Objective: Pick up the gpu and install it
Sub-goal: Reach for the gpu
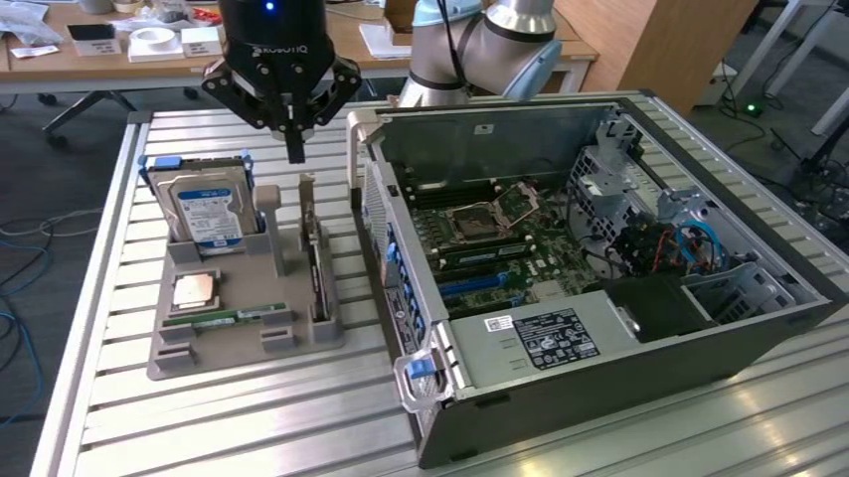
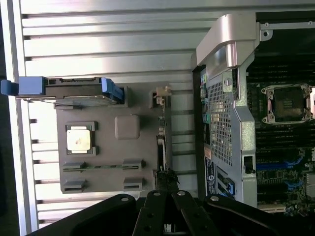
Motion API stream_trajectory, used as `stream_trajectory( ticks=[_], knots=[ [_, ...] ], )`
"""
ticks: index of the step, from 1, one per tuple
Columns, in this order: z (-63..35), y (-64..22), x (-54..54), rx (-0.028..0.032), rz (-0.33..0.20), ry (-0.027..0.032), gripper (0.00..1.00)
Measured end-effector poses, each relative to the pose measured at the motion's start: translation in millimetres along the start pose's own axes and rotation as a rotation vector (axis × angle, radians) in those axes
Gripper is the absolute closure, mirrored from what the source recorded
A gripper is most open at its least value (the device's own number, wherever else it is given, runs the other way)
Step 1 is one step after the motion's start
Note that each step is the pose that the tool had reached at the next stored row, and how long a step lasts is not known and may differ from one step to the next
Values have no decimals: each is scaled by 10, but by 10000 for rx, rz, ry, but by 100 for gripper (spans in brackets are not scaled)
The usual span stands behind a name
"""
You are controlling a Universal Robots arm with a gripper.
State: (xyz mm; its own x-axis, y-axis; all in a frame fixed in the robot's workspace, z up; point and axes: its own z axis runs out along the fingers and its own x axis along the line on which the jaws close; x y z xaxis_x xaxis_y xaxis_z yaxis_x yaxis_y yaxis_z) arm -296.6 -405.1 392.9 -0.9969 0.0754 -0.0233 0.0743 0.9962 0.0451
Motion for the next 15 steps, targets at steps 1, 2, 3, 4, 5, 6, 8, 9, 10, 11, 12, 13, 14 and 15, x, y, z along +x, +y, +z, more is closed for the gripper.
stream_trajectory(
  ticks=[1, 2, 3, 4, 5, 6, 8, 9, 10, 11, 12, 13, 14, 15],
  knots=[
    [0, -1, 0, 0, -1, 1, 89],
    [0, -1, 0, 0, -1, 0, 89],
    [0, -1, 0, 0, -2, 1, 89],
    [0, -1, 0, 0, -2, 0, 89],
    [1, -3, 0, -1, -1, -1, 89],
    [0, -6, 0, 0, -1, 0, 89],
    [-1, -16, -2, 0, -2, 1, 89],
    [-1, -21, -2, 0, -1, 1, 89],
    [-1, -26, -2, 0, -2, 1, 89],
    [-1, -31, -3, 0, -2, 1, 89],
    [-1, -36, -3, 0, -1, 0, 89],
    [-2, -40, -3, 0, -1, 0, 89],
    [-2, -40, -3, -1, 0, 0, 89],
    [-1, -40, -3, -1, 1, 0, 89]
  ],
)
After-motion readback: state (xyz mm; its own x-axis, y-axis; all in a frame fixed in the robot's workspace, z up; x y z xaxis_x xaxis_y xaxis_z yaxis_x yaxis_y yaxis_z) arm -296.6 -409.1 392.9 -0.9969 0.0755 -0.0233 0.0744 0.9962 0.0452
